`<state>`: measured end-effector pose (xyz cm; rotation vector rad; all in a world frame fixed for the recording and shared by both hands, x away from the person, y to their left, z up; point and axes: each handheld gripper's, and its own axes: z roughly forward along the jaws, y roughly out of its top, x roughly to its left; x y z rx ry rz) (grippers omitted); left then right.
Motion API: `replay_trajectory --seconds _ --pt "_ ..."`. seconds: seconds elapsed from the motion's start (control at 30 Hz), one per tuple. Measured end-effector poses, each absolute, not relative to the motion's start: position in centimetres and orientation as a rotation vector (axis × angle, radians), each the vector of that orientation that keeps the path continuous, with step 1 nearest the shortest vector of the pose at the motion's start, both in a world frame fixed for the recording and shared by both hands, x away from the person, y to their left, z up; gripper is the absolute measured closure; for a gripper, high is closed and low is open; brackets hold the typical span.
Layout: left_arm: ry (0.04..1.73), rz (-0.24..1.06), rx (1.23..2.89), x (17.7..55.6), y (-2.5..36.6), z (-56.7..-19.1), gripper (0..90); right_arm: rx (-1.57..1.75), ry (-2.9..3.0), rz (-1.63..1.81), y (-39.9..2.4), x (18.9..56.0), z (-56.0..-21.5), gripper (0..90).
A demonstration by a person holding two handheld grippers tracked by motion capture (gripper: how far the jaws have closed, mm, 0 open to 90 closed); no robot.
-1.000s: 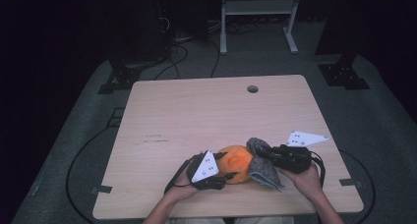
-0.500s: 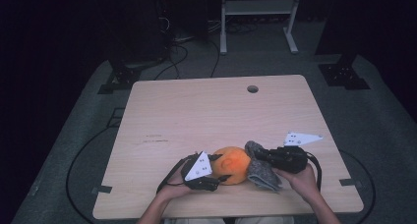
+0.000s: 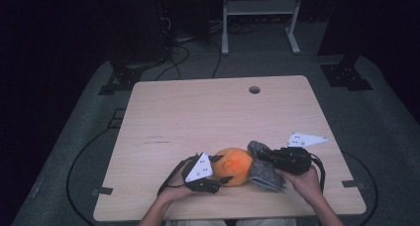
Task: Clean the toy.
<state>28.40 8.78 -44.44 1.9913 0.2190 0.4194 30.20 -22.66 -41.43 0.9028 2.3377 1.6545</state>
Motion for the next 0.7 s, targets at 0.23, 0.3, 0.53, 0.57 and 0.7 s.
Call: replay_trajectory --seconds 0.23,0.3,0.53,0.57,0.7 --pt "0.253 0.402 1.984 28.8 9.1 -44.3 32.4 0.887 2.369 1.621 -21.9 30.5 -41.9 81.4" --pt "0.259 0.401 1.979 28.8 9.1 -44.4 32.7 0.906 2.363 1.610 -22.1 30.4 -41.8 81.5" --pt "0.278 0.361 1.978 29.0 9.2 -44.2 29.2 0.776 2.369 1.639 -20.4 29.7 -41.3 81.4" --pt "0.290 0.340 1.972 29.2 9.2 -44.2 24.6 0.801 2.366 1.637 -20.5 29.9 -41.5 81.4" --pt "0.294 0.345 1.980 29.4 9.0 -44.4 21.5 0.835 2.346 1.603 -21.1 30.1 -41.7 81.4"
